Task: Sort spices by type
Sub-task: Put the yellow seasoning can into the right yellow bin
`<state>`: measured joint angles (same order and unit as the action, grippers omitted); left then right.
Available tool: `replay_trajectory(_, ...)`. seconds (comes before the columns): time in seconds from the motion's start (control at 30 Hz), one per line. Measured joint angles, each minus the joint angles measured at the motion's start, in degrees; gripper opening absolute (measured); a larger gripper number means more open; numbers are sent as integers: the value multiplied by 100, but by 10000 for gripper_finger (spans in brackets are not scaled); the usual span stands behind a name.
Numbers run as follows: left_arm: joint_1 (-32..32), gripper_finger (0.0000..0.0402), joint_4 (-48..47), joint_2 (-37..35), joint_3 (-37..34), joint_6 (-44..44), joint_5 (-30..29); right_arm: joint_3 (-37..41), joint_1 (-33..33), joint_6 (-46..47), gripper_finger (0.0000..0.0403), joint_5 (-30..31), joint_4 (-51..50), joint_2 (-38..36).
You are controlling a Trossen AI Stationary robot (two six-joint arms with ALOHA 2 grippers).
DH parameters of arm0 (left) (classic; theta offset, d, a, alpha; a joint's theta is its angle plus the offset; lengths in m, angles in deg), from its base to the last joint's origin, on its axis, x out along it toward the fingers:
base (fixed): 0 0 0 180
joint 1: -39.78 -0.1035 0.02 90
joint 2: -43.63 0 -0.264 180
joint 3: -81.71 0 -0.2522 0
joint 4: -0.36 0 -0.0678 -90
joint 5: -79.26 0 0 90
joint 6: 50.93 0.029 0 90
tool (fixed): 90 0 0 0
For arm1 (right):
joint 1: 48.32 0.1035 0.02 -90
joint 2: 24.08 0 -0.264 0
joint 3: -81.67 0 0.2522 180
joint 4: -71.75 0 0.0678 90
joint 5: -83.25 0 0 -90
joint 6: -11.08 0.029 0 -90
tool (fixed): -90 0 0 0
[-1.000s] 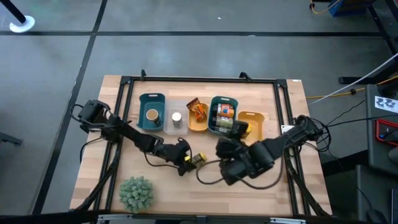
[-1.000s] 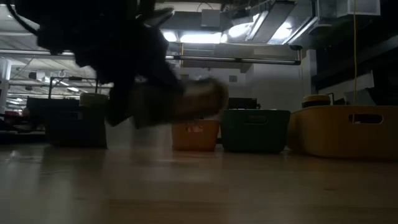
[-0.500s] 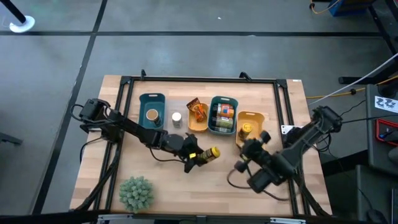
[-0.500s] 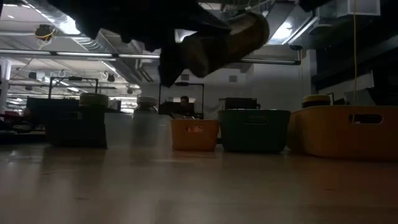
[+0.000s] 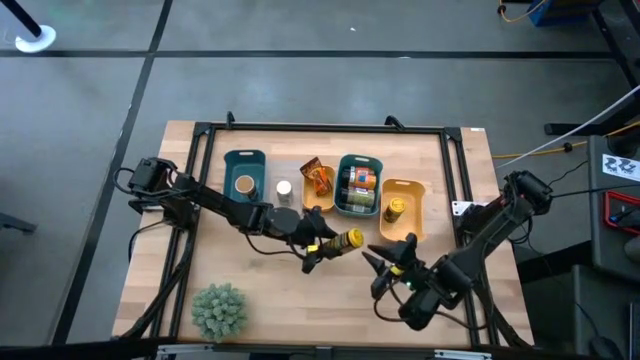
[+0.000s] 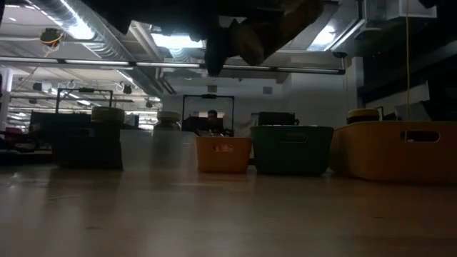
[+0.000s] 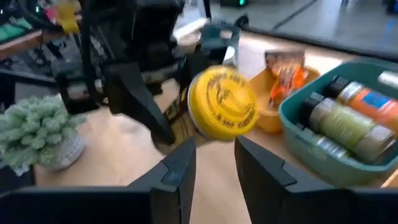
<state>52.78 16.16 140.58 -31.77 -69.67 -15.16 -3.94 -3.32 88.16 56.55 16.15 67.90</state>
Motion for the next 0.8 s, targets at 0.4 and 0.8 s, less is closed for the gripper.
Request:
replay_trajectory(0.4, -46, 185, 143, -17, 18, 289, -26, 4, -876, -49, 111, -1723, 349, 0)
replay_trajectory(0.8, -60, 185, 85, -67, 18, 435, -107, 4, -1599, -89, 111, -4269, 558, 0)
